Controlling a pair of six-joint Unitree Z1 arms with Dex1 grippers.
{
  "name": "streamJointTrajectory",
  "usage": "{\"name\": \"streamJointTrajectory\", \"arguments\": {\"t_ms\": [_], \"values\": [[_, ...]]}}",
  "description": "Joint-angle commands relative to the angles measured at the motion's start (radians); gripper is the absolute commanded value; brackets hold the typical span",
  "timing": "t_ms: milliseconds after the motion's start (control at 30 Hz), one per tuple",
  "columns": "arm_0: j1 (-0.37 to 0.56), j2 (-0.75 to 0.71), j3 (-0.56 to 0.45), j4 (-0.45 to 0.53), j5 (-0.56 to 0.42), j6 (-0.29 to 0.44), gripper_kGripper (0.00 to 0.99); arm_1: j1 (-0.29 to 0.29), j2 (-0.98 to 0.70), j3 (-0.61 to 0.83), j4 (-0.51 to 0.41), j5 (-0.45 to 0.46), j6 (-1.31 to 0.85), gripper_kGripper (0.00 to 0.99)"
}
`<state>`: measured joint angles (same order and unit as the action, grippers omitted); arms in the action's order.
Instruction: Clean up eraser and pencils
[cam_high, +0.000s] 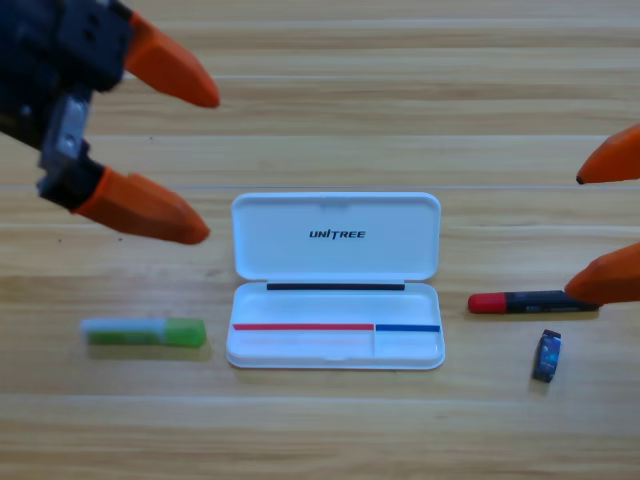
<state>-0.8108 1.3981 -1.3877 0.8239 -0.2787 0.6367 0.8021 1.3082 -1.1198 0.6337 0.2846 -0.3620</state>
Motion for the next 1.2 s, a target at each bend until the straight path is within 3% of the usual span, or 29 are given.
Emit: {"name": "streamJointTrajectory", "arguments": {"t_ms": [33,567,900,1000,1100,1200], "values": [[-0.019,-0.050,0.015,0.011,0.003,-0.025,0.980,0.023,-0.018,0.034,-0.012,0.007,0.011,0.968],[-0.019,-0.004,-0.001,0.003,0.052,-0.066,0.990,0.023,-0.007,0.031,-0.026,-0.041,0.061,0.976],[-0.019,-0.002,0.004,0.004,0.159,-0.035,0.990,0.025,0.068,0.006,-0.008,-0.232,0.219,0.976],[-0.018,0.001,0.007,0.009,0.227,-0.003,0.990,0.023,0.189,-0.104,0.093,-0.263,0.393,0.974],[-0.011,-0.007,0.015,0.011,0.254,0.006,0.990,0.017,0.330,-0.225,0.244,-0.239,0.440,0.973],[0.002,-0.011,0.016,0.018,0.256,0.018,0.990,0.015,0.442,-0.258,0.256,-0.236,0.500,0.974]]}}
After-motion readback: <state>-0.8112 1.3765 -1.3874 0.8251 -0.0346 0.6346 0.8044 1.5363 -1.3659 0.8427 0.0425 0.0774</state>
